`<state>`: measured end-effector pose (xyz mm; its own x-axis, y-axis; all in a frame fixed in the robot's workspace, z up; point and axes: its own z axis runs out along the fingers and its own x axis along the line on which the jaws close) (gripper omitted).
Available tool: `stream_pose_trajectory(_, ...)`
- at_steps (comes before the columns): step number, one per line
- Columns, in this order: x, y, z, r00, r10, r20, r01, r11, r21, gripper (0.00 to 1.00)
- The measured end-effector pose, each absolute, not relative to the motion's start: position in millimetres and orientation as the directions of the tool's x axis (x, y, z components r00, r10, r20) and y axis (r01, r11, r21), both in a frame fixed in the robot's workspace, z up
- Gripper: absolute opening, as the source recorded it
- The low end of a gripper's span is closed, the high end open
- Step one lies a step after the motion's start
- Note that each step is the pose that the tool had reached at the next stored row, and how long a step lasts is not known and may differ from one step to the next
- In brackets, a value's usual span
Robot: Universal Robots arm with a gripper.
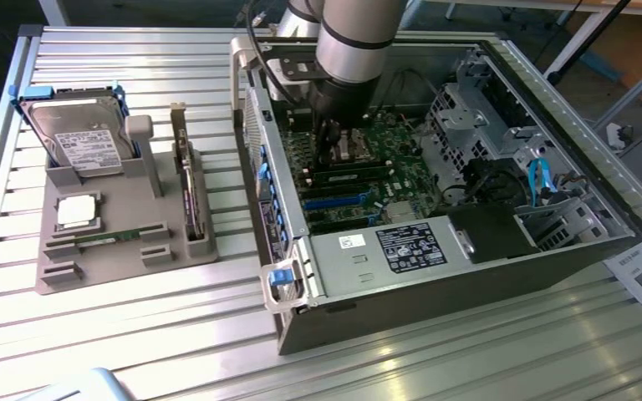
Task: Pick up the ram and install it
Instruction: 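Press down the ram until it locks into place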
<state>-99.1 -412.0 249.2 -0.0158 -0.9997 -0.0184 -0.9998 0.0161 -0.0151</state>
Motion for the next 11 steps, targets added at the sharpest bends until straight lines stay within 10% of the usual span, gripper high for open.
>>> stream_pose_trajectory(11, -100.9, -412.7, 239.8, -0.016, -1.0, -0.018, -1.0, 0.016, -0.015, 0.1)
